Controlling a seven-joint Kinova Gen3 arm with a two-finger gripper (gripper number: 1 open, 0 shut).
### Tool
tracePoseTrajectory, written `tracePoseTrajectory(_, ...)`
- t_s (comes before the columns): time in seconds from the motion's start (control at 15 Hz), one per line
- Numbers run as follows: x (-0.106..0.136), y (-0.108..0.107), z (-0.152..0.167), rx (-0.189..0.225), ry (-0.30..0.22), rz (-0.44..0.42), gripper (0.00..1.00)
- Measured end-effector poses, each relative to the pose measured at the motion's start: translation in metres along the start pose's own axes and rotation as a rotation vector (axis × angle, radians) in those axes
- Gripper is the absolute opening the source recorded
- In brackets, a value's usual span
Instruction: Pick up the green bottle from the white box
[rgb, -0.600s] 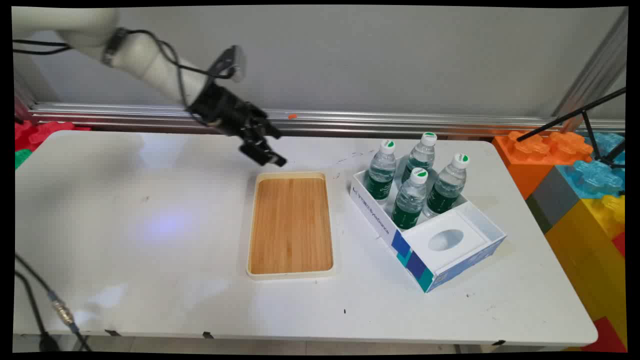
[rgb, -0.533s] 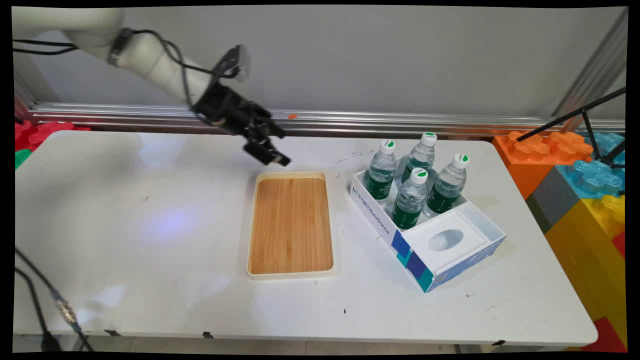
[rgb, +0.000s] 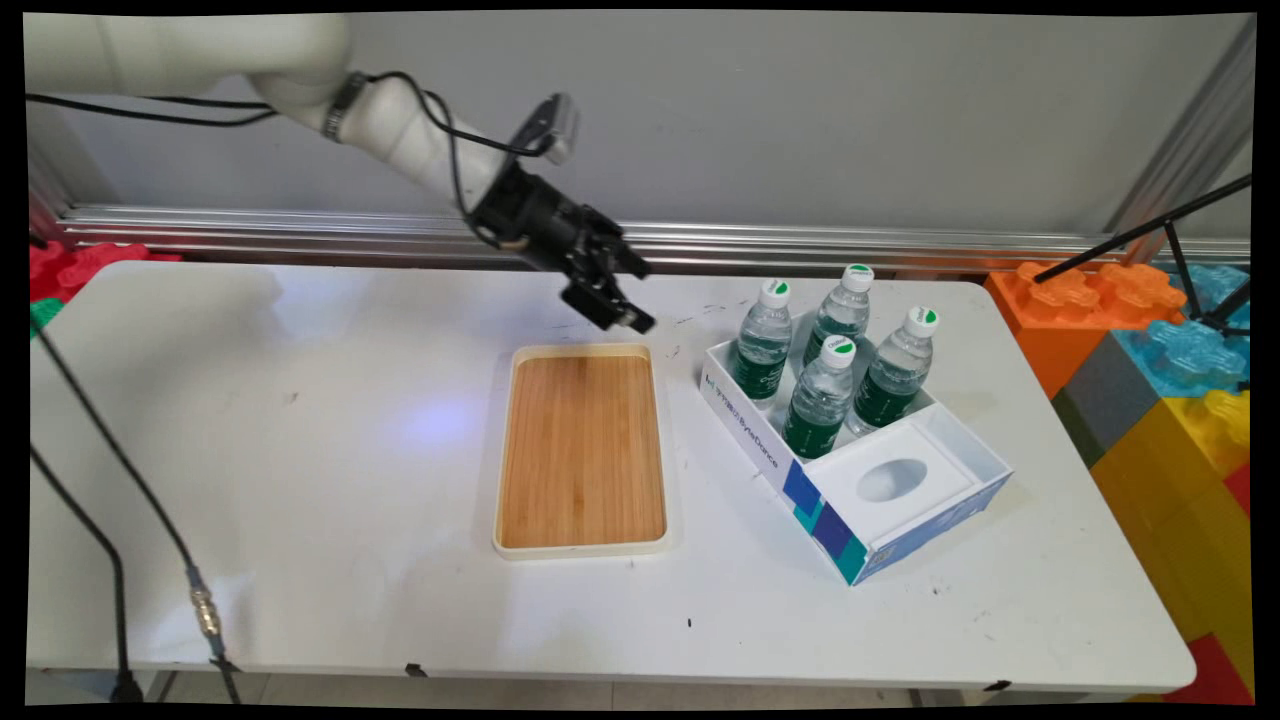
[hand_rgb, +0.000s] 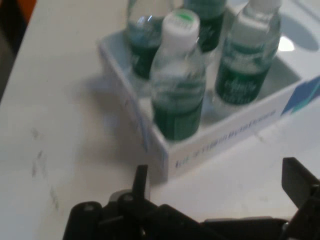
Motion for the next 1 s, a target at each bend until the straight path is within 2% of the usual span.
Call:
tracePoseTrajectory(0.13,0.004,-0.007,0.020,-0.026,0.029,0.020,1.00)
tracePoseTrajectory(0.4,0.008,-0.019,0.059,-0.050,0.074,0.044,1.00)
tracePoseTrajectory(1.0,0.005,-0.037,0.123,-0.050,0.116,0.027,1.00)
